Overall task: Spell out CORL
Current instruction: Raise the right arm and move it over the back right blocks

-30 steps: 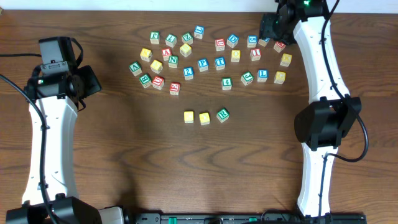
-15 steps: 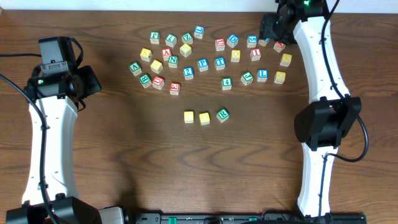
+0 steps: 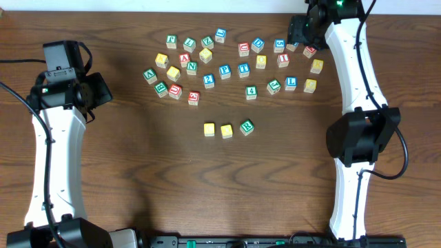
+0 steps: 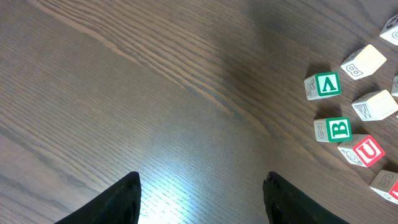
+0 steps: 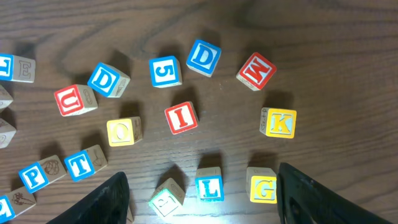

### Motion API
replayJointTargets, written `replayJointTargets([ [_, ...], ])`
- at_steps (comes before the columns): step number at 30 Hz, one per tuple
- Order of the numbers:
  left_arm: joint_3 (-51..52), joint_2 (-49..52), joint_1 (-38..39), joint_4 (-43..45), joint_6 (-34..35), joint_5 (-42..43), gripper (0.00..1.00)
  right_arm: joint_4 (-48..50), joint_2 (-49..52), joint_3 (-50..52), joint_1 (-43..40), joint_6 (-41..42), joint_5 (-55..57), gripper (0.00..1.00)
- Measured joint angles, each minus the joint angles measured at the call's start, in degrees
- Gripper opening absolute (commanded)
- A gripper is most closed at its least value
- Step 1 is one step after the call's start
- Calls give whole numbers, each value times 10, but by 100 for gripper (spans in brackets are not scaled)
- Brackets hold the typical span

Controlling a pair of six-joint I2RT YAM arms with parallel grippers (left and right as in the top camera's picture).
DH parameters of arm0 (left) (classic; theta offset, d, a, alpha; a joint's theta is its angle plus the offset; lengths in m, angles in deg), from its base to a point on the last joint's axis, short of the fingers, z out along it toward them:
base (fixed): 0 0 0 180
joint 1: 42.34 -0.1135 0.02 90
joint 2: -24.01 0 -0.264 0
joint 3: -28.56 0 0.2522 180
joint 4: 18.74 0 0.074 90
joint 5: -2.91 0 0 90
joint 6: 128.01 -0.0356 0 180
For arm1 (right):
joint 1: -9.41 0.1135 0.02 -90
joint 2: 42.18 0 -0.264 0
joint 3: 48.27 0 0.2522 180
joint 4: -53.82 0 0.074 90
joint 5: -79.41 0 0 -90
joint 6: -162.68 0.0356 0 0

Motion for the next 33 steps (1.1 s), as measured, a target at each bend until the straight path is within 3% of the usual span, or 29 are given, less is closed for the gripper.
replayJointTargets([
  [18,0,0,0,0,0,0,62,-27,0,0,6,0,-41,71],
  [33,0,0,0,17,0,0,62,-106,0,0,8,-3,-44,73],
])
